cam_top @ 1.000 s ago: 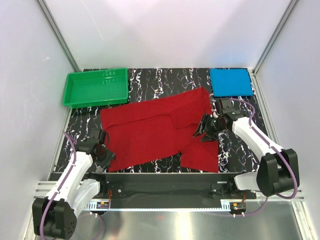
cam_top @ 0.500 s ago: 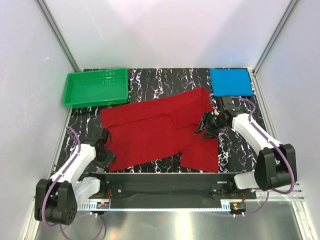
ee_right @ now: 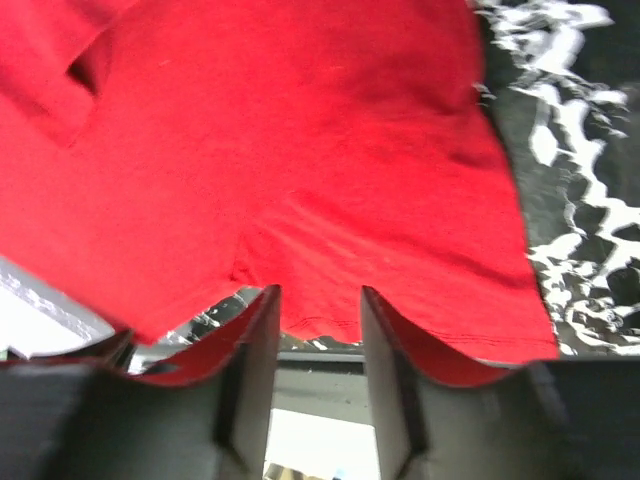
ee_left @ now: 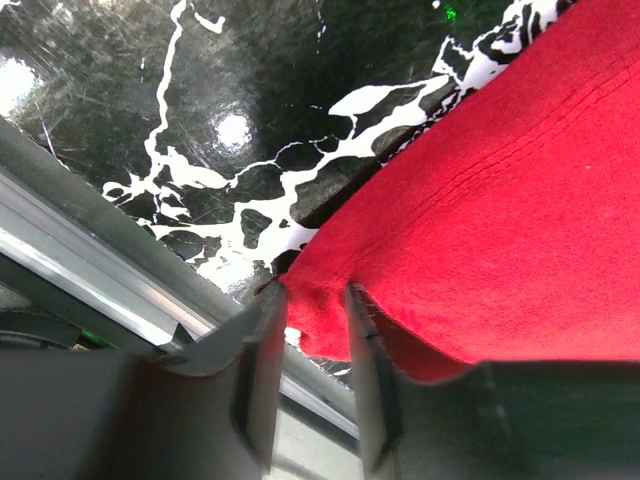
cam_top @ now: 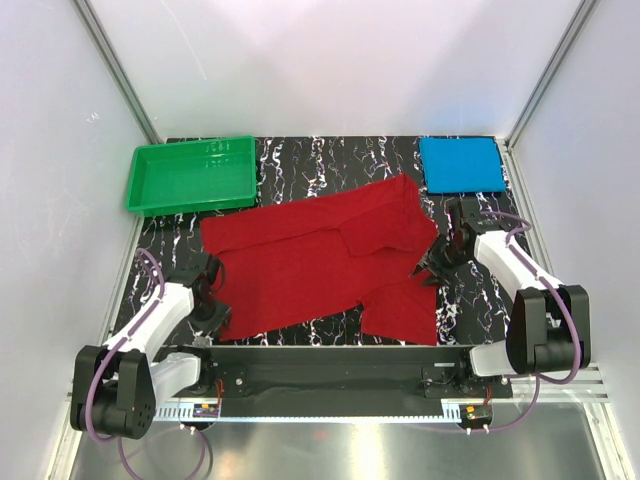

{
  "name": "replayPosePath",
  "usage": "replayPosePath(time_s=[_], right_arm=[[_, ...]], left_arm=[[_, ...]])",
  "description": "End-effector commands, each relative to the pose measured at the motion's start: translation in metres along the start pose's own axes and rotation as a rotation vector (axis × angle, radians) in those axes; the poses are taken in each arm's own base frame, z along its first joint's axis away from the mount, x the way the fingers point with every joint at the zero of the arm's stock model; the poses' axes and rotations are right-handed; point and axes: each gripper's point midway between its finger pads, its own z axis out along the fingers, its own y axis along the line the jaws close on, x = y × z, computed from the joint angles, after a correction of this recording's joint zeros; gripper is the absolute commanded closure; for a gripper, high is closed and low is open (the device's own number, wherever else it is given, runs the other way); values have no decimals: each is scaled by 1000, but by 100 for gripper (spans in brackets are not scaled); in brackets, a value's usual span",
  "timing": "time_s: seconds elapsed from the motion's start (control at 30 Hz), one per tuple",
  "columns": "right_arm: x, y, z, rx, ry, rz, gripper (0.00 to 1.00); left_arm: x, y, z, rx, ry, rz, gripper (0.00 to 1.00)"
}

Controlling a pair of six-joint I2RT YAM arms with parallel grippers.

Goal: Fold and stack the t-shirts
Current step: Fold the tshirt

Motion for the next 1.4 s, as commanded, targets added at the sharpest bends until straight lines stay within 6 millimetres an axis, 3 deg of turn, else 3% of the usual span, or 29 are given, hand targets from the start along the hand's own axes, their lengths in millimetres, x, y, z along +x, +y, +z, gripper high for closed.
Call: replayPosePath(time_s=[0.0, 0.07, 0.33, 0.67, 0.93, 1.13, 1.17, 1.37], right_arm=[[-7, -18, -7, 92, -84, 54, 54], [-5, -27, -4, 110, -89, 86, 48], [1, -59, 6, 216, -116, 186, 48], [-1, -98, 24, 349, -133, 189, 47], [-5, -99, 40, 333, -126, 169, 53], [-2, -92, 54, 301, -80, 197, 69], [-3, -91, 53, 294, -83, 195, 79], [-1, -89, 37, 289, -99, 166, 100]], left_arm=[[-12, -10, 4, 36, -61, 9, 73], [-14, -15, 1, 55, -64, 13, 76], [-23, -40, -13, 131, -73, 32, 83], [-20, -50, -12, 164, -47, 36, 84], [-16, -47, -10, 166, -34, 17, 85], [-15, -42, -11, 156, -37, 11, 85], [-15, -42, -11, 157, -39, 7, 84], [-14, -37, -13, 150, -41, -12, 85]])
